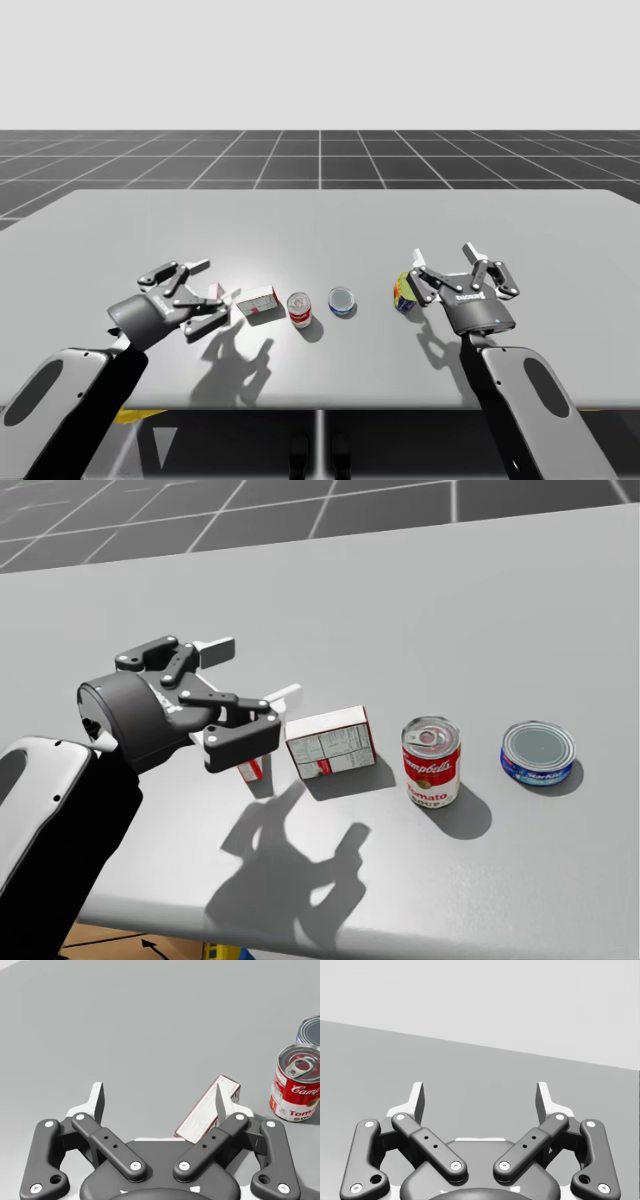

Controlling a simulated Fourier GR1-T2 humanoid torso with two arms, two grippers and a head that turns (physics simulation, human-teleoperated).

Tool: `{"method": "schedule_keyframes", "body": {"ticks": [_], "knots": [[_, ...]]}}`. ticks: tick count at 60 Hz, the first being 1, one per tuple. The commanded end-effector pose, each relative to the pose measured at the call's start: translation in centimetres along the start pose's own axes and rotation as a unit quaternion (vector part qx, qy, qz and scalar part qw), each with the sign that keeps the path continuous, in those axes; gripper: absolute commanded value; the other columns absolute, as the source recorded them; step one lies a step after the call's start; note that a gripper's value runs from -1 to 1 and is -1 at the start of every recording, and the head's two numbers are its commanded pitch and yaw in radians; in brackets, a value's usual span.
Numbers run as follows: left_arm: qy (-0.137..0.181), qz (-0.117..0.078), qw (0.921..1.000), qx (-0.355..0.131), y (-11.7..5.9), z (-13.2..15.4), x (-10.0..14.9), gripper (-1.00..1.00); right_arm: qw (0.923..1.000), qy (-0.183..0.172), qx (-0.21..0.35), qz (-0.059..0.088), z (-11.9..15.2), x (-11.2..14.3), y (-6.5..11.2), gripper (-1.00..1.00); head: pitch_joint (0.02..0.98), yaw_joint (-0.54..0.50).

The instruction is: Grasp the pudding box and hold it up.

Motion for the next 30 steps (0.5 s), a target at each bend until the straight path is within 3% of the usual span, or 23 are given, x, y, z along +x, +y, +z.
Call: {"method": "schedule_keyframes", "body": {"ticks": [1, 17, 30], "knots": [[0.04, -0.007, 0.9972, -0.063, -0.5, -1.2, -0.8, -1.0, 1.0, -0.001, -0.001, 0.002, 0.0, 0.0, 0.0, -1.0, 0.805, 0.28], [0.079, -0.009, 0.9915, -0.103, -0.8, -3.7, -2.1, -1.0, 0.9998, -0.005, -0.005, 0.017, 0.0, -0.1, -0.1, -1.0, 0.8, 0.28], [0.1, -0.004, 0.988, -0.117, -0.8, -5.6, -3.0, -1.0, 0.9998, -0.006, -0.008, 0.015, 0.0, -0.1, -0.2, -1.0, 0.799, 0.28]]}}
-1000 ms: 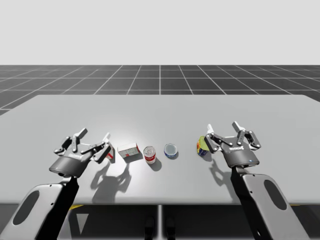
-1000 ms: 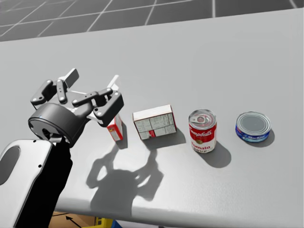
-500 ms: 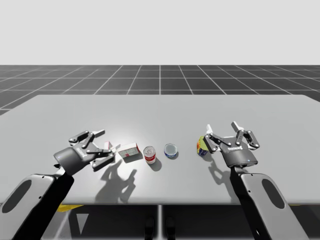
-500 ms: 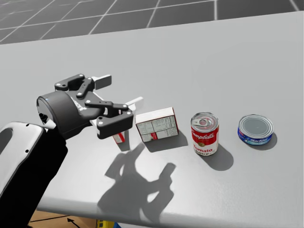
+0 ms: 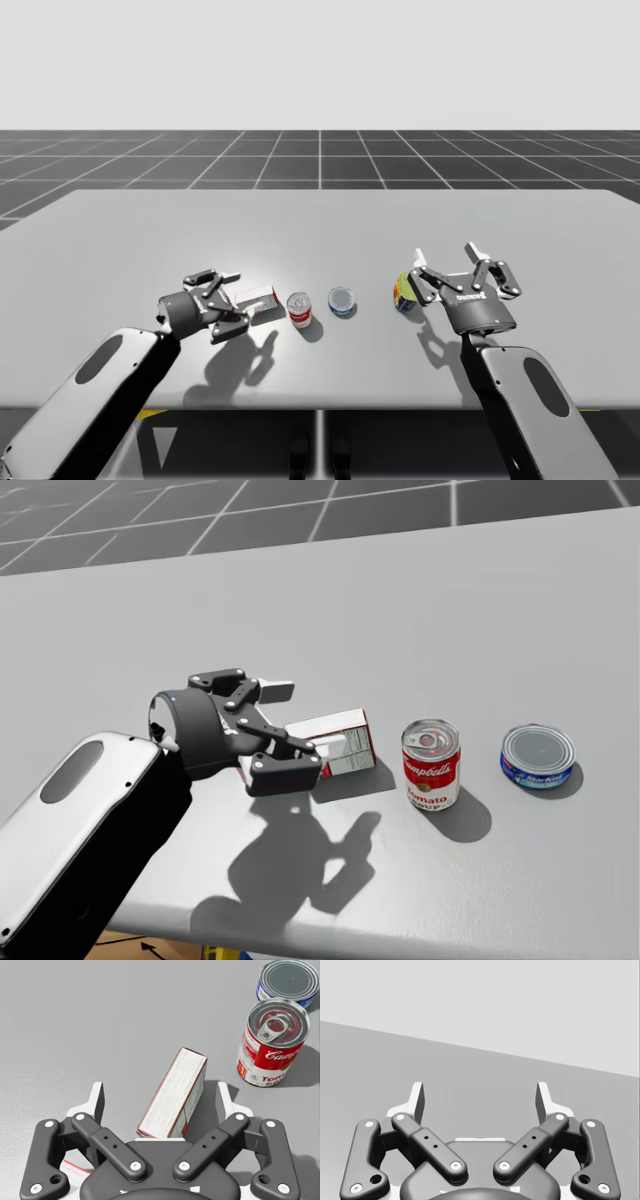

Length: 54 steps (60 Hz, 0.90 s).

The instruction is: Grasp the pudding box and hold it up.

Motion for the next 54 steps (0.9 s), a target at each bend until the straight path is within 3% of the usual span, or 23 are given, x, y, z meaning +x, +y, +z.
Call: {"method": "schedule_keyframes", "body": {"ticks": [1, 15, 27, 29, 31, 33, 47, 54], "knots": [[0.018, 0.004, 0.9997, -0.017, 0.1, -1.6, -0.8, -1.0, 1.0, -0.001, -0.002, 0.001, 0.0, 0.0, -0.1, -1.0, 0.799, 0.28], [0.043, 0.027, 0.9981, -0.036, 0.9, -3.8, -1.6, -1.0, 1.0, -0.002, -0.003, 0.001, -0.1, 0.0, -0.3, -1.0, 0.796, 0.27], [0.063, 0.025, 0.9967, -0.045, 0.7, -4.8, -2.0, -1.0, 0.9999, -0.006, -0.013, 0.002, 0.0, 0.1, -0.4, -1.0, 0.795, 0.27], [0.068, 0.023, 0.9964, -0.046, 0.6, -4.9, -2.1, 0.0, 0.9999, -0.006, -0.014, 0.002, 0.0, 0.1, -0.5, -1.0, 0.793, 0.27], [0.07, 0.02, 0.9961, -0.05, 0.5, -4.9, -2.2, 0.73, 0.9999, -0.006, -0.014, 0.002, 0.0, 0.1, -0.5, -1.0, 0.793, 0.27], [0.076, 0.019, 0.9951, -0.06, 0.4, -4.8, -2.3, 0.97, 0.9999, -0.006, -0.014, 0.002, 0.0, 0.2, -0.5, -1.0, 0.792, 0.27], [0.083, 0.011, 0.9935, -0.076, -0.1, -4.3, -2.7, 1.0, 0.9999, -0.005, -0.013, 0.001, 0.0, 0.2, -0.5, -1.0, 0.767, 0.27], [0.084, 0.009, 0.9934, -0.078, -0.1, -4.3, -2.8, 1.0, 0.9999, -0.005, -0.014, 0.001, 0.0, 0.1, -0.5, -1.0, 0.695, 0.27]]}}
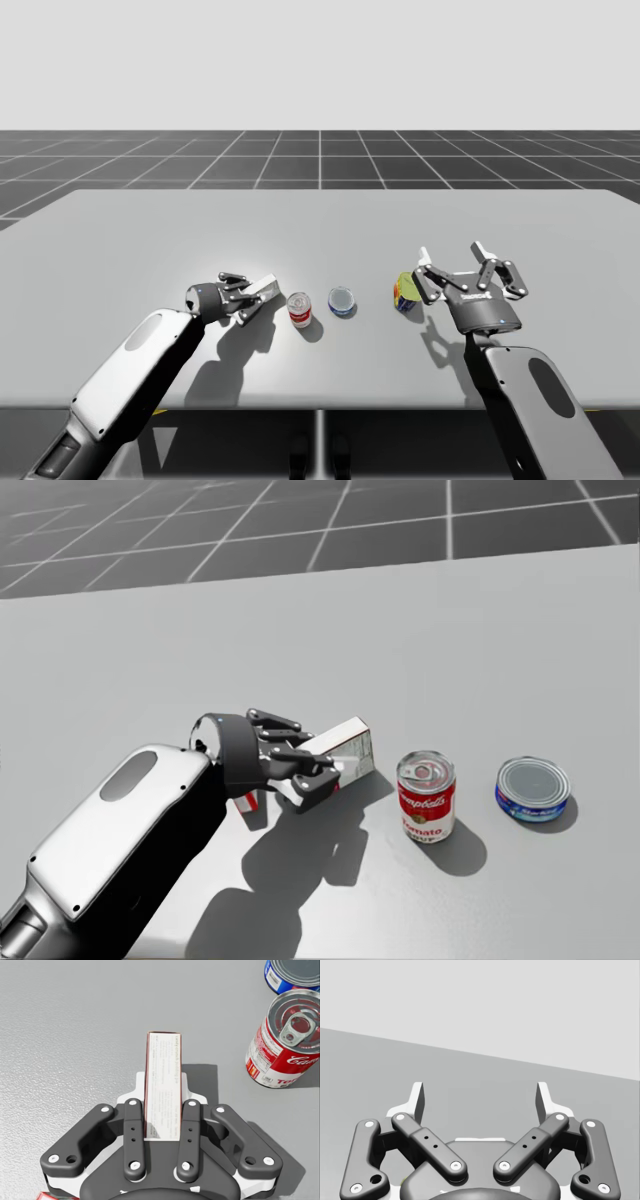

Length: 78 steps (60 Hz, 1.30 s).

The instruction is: Grasp the pudding box and hold it up.

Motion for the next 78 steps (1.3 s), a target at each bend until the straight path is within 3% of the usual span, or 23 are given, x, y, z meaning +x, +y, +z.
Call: {"method": "schedule_keyframes", "body": {"ticks": [1, 12, 22, 31, 49, 78], "knots": [[0.03, 0.003, 0.9986, -0.043, -1.2, -0.4, -2.4, 1.0, 1.0, 0.0, -0.001, 0.0, 0.0, 0.0, 0.0, -1.0, 0.673, 0.27], [0.033, -0.002, 0.9984, -0.047, -1.5, -0.4, -2.4, 1.0, 1.0, 0.001, -0.002, -0.003, 0.1, 0.0, -0.1, -1.0, 0.523, 0.28], [0.034, -0.009, 0.9981, -0.05, -1.7, -0.4, -2.3, 1.0, 1.0, 0.003, -0.003, -0.005, 0.1, -0.1, -0.3, -1.0, 0.453, 0.29], [0.028, -0.011, 0.9984, -0.048, -1.8, -0.2, -1.8, 1.0, 1.0, 0.005, -0.004, -0.006, 0.0, -0.1, -0.4, -1.0, 0.451, 0.28], [-0.013, -0.023, 0.9992, -0.031, -1.6, 2.6, 1.2, 1.0, 0.9999, 0.007, -0.005, -0.009, -0.1, -0.1, -0.6, -1.0, 0.455, 0.29], [-0.106, -0.051, 0.9929, 0.018, -1.1, 8.5, 7.3, 1.0, 0.9999, 0.008, -0.005, -0.011, 0.0, -0.1, -0.6, -1.0, 0.458, 0.28]]}}
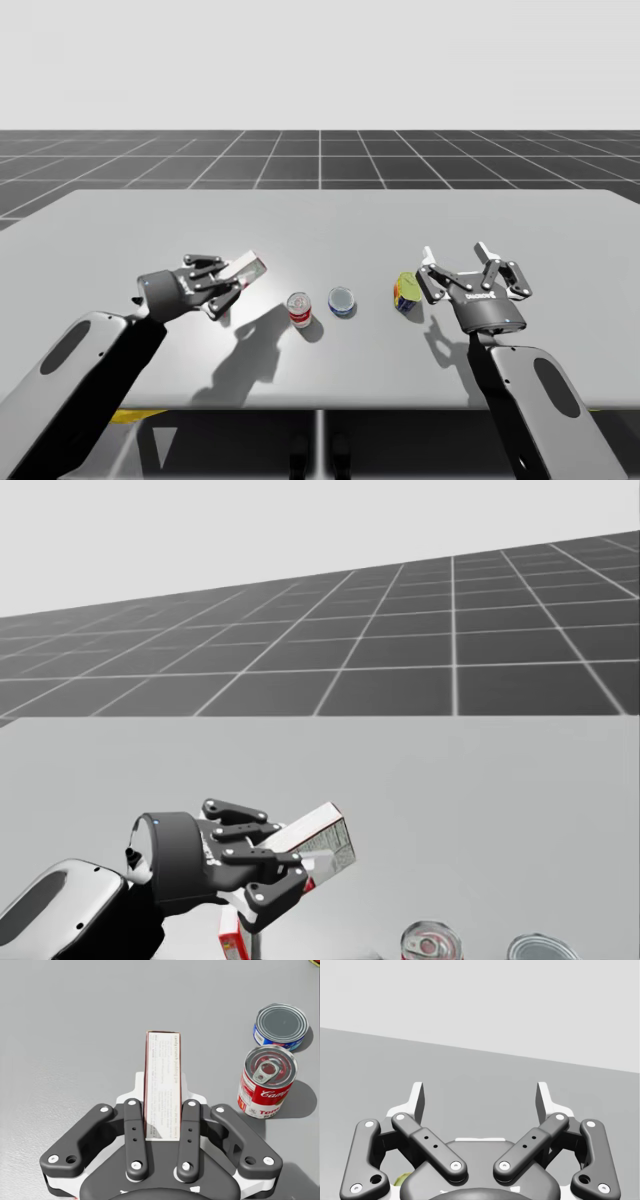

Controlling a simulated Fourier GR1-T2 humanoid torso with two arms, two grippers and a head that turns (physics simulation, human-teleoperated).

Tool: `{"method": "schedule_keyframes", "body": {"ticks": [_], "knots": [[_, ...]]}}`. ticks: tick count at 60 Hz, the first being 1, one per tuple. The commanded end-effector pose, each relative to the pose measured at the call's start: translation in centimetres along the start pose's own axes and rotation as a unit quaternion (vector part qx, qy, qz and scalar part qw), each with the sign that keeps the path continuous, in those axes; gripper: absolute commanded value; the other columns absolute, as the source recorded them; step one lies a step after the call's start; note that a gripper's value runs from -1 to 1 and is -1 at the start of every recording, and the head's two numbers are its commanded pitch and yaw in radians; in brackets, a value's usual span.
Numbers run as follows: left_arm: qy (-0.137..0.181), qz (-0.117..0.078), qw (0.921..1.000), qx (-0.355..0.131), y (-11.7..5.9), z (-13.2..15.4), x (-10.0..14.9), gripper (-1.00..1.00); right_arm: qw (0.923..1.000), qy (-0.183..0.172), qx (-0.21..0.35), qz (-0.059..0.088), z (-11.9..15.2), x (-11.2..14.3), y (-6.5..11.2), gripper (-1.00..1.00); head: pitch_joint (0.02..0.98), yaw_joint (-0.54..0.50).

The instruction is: Grasp the pudding box and hold it up.

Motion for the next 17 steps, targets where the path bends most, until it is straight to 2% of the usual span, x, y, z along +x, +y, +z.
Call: {"method": "schedule_keyframes", "body": {"ticks": [1, 14, 17], "knots": [[-0.027, -0.028, 0.999, -0.02, -0.1, 1.5, 3.7, 1.0, 1.0, 0.001, 0.0, -0.002, 0.0, 0.0, 0.0, -1.0, 0.458, 0.28], [-0.068, -0.047, 0.9966, 0.006, -0.4, 3.2, 7.1, 1.0, 1.0, 0.0, 0.001, 0.0, 0.0, 0.0, -0.1, -1.0, 0.458, 0.28], [-0.088, -0.052, 0.9946, 0.014, -0.6, 4.0, 8.5, 1.0, 1.0, 0.0, 0.001, -0.001, 0.0, -0.1, -0.1, -1.0, 0.457, 0.28]]}}
